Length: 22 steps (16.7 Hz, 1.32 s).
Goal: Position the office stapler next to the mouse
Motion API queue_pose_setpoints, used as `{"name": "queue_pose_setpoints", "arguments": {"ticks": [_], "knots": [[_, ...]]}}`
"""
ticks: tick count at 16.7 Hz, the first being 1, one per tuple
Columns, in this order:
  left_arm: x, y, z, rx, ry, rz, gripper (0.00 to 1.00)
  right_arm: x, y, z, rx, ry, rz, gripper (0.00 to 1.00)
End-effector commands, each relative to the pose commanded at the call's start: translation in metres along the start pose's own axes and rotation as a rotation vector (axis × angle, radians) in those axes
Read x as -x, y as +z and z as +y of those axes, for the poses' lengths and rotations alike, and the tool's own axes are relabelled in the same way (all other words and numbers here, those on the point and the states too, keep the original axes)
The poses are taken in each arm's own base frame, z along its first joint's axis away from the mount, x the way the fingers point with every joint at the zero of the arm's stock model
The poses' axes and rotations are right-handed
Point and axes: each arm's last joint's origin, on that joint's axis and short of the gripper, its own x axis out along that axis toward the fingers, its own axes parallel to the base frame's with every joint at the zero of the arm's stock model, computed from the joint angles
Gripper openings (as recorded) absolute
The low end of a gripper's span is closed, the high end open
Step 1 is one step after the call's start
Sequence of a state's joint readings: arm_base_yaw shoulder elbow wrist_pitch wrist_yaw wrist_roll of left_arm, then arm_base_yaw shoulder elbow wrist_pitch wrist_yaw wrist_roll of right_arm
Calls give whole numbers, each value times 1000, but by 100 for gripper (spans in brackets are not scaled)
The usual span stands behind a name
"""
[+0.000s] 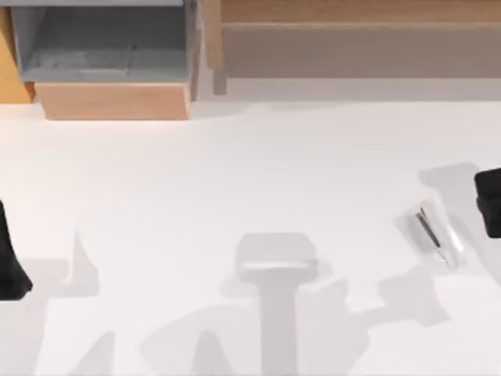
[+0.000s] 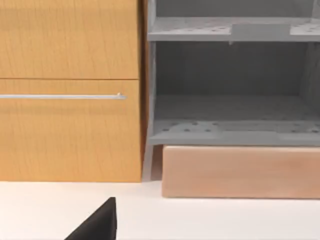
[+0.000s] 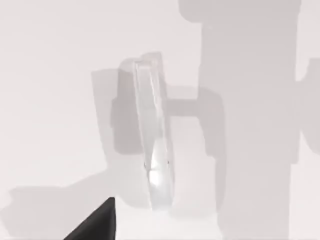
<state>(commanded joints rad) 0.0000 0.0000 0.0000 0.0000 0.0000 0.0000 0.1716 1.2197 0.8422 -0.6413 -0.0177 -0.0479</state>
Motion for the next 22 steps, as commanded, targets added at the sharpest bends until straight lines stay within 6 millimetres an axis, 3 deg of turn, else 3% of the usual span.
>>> {"name": "queue_pose_setpoints", "arguments": {"ticks": [5, 10, 18, 22], "knots": [[0, 0, 0, 0, 0, 0, 100, -62, 46, 16, 69, 48, 348, 100], [0, 0, 0, 0, 0, 0, 100, -106, 66, 29, 123, 55, 526, 100], [0, 0, 0, 0, 0, 0, 100, -113, 67, 30, 127, 53, 550, 100], [0, 0, 0, 0, 0, 0, 100, -136, 55, 31, 131, 53, 548, 100]]}}
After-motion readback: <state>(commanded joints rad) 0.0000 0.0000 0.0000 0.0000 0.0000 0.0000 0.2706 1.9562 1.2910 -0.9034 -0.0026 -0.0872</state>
